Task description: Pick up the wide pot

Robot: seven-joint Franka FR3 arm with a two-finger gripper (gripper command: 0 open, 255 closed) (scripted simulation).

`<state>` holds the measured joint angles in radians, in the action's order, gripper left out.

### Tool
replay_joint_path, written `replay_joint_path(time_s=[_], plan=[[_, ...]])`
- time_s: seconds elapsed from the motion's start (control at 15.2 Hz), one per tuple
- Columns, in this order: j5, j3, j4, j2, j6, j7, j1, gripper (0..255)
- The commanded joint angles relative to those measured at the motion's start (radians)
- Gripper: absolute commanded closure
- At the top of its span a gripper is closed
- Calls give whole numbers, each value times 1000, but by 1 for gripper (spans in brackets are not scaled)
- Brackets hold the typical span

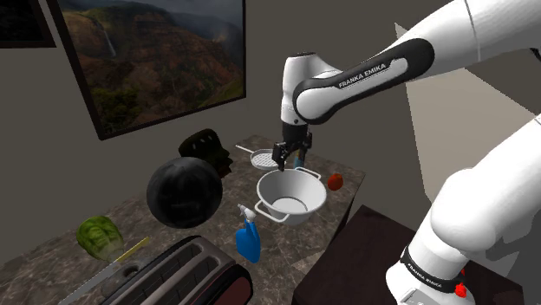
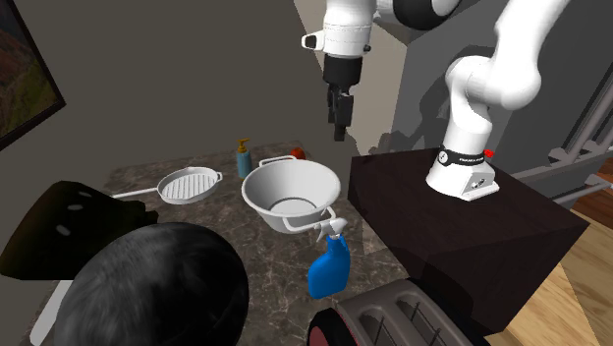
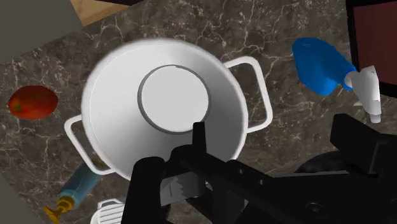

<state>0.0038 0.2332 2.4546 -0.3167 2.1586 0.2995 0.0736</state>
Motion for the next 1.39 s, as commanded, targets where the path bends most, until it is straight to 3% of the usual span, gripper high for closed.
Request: replay_joint_path(time_s=[0.0, 0.53, 1.12, 1.32], plan=[[-27, 14, -29, 84, 46, 45, 16, 0], [-182, 31, -173, 422, 187, 259, 42, 0], [-320, -46, -428, 791, 243, 447, -6, 0], [-330, -54, -438, 823, 262, 458, -12, 0]])
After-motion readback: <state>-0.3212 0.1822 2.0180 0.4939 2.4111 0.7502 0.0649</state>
